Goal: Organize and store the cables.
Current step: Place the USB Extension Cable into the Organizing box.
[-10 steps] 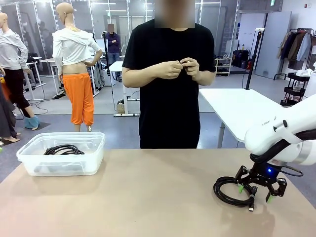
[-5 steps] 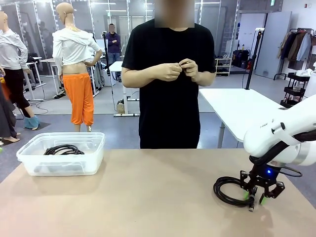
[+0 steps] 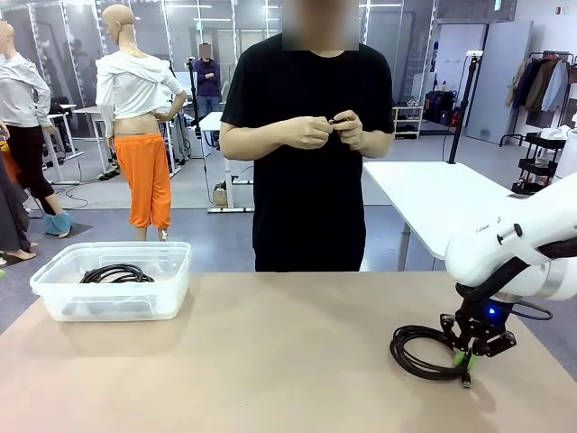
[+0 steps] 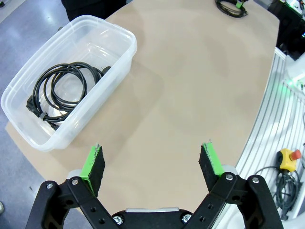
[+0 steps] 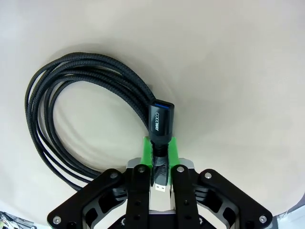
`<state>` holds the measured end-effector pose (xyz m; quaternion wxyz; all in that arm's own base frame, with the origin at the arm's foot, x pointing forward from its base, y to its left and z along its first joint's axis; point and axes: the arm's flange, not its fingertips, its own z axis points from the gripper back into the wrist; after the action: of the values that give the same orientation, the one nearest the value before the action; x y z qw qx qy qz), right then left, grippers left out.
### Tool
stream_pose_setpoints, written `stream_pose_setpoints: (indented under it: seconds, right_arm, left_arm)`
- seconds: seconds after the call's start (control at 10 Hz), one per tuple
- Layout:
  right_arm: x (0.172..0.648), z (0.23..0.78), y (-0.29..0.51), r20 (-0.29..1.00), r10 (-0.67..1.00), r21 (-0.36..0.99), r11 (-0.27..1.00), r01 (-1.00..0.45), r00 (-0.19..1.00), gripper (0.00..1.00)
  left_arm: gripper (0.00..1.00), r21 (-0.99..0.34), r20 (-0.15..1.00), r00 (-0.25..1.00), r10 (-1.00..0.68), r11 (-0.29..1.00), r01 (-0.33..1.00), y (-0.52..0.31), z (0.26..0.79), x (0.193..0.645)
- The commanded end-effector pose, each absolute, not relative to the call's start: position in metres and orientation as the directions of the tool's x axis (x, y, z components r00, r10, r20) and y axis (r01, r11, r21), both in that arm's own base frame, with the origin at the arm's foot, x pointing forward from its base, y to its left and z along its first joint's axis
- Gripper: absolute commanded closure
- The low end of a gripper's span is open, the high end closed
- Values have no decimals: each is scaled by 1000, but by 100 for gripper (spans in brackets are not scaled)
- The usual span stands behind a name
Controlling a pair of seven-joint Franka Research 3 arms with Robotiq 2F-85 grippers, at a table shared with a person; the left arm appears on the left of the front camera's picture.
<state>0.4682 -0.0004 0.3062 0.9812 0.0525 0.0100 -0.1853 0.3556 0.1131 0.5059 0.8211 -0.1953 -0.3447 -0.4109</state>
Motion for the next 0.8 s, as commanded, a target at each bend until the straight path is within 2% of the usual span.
stream_pose_setpoints:
  seconds: [0.0, 0.4, 0.7]
  right_arm:
    - [466, 319, 4, -21, -374, 69, 924, 375, 927, 100]
    - [448, 403, 2, 19, -292, 115, 951, 288, 956, 100]
    - [439, 410, 2, 66, -239, 121, 966, 230, 969, 100]
  left_arm:
    - [0, -19, 722, 414, -555, 582, 813, 114, 505, 356]
    - [0, -19, 722, 414, -555, 582, 813, 114, 505, 356]
    - [0, -19, 722, 414, -555, 582, 813, 114, 505, 356]
